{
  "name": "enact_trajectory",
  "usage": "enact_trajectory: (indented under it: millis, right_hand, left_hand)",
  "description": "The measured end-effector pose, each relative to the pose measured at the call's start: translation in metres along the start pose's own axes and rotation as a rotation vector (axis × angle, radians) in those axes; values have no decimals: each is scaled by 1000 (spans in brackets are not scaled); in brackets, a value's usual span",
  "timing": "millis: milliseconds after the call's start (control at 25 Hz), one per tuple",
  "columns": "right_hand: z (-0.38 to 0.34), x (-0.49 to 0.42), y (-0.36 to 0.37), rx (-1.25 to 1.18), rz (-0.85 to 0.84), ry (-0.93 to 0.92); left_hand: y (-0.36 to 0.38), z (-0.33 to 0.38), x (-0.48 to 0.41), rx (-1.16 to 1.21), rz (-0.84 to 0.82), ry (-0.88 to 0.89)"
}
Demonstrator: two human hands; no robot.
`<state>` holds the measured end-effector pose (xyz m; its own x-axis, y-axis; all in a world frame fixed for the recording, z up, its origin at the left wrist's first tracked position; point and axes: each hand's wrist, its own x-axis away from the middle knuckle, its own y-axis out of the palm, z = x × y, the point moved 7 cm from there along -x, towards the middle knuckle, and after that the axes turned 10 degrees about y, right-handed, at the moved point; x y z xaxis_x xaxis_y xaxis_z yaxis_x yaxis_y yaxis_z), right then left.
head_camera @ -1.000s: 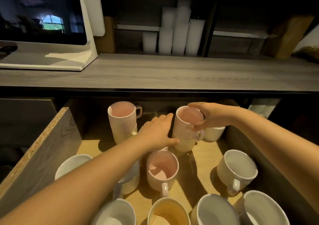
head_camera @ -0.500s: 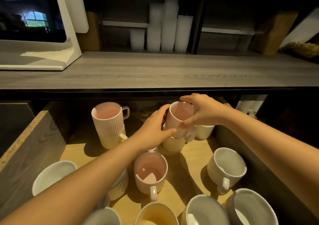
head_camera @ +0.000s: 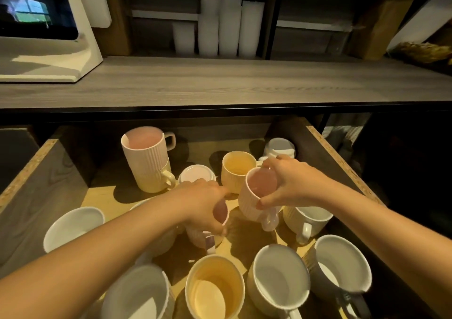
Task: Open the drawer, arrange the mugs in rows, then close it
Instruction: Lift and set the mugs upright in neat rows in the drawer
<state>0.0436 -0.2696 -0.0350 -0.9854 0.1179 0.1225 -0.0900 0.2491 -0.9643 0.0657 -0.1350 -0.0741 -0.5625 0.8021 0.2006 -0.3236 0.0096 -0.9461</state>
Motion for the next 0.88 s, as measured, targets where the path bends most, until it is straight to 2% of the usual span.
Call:
enact_trajectory:
  millis: [80,240,640,800,880]
  right_hand:
    - [-2,2,9,12,-26,-17]
    - [-8,6,26,83,-75,-57]
    - [-3,1,44,197,-133,-56]
    - [-2,1,31,87,-182,-54]
    - [7,-5,11,108,-115,-39]
  left_hand:
    - [3,-3,3,-58,-54,-23]
    - [4,-4,5,-138,-21,-24]
    - [6,-5,4,-141,-28,-15]
    - [5,-4,-1,-168,-38,-10]
    - [3,1,-7,-159,-14,12]
